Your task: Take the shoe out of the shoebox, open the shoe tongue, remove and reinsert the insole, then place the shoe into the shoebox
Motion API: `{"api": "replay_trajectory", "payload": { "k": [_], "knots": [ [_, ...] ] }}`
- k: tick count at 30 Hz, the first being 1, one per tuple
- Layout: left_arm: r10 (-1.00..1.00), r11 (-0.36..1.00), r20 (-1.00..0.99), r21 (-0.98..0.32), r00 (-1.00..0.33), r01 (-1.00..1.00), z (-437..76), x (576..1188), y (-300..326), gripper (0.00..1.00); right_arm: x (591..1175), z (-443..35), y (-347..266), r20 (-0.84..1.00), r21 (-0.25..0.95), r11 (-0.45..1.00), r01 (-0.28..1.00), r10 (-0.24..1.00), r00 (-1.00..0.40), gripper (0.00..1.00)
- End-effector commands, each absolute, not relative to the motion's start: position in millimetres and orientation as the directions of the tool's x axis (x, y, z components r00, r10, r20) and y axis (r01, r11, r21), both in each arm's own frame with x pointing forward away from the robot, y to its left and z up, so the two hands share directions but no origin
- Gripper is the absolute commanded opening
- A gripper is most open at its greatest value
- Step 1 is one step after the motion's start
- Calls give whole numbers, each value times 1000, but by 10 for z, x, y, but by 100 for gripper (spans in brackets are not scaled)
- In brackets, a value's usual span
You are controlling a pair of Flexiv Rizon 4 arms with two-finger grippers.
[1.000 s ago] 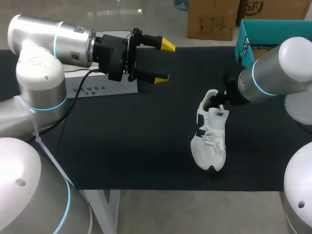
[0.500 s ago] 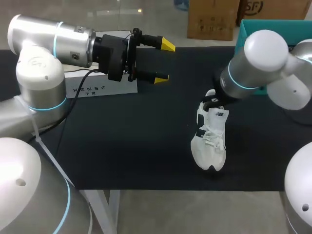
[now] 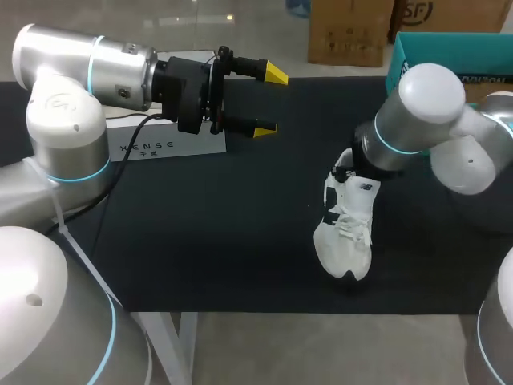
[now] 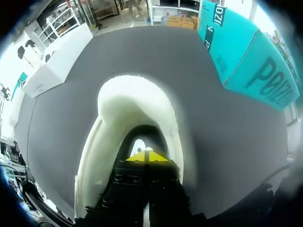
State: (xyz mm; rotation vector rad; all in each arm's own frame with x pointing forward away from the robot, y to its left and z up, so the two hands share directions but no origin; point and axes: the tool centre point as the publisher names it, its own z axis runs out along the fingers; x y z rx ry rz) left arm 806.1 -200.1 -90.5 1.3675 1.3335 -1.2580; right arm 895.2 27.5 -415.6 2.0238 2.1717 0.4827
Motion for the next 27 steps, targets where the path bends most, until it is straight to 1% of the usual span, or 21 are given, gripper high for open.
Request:
{"api": "replay_trajectory", "payload": {
  "k": [1,9,19,22,27],
  "knots": [
    [167,-94,-984,-80,-64,992,-899,8063,-2000,100,9056,-4537,252,182,307,43,951,978,-103,0],
    [167,-94,-984,-80,-64,992,-899,8063,-2000,100,8997,-4140,235,182,367,28,930,978,-101,0],
    [167,-94,-984,-80,-64,992,-899,8063,-2000,100,8960,-3679,445,164,428,83,900,972,-168,0],
    [167,-94,-984,-80,-64,992,-899,8063,-2000,100,8946,-3643,490,154,427,108,898,970,-190,0],
    [167,-94,-984,-80,-64,992,-899,8063,-2000,100,8954,-3832,496,152,375,121,919,970,-190,0]
  ]
}}
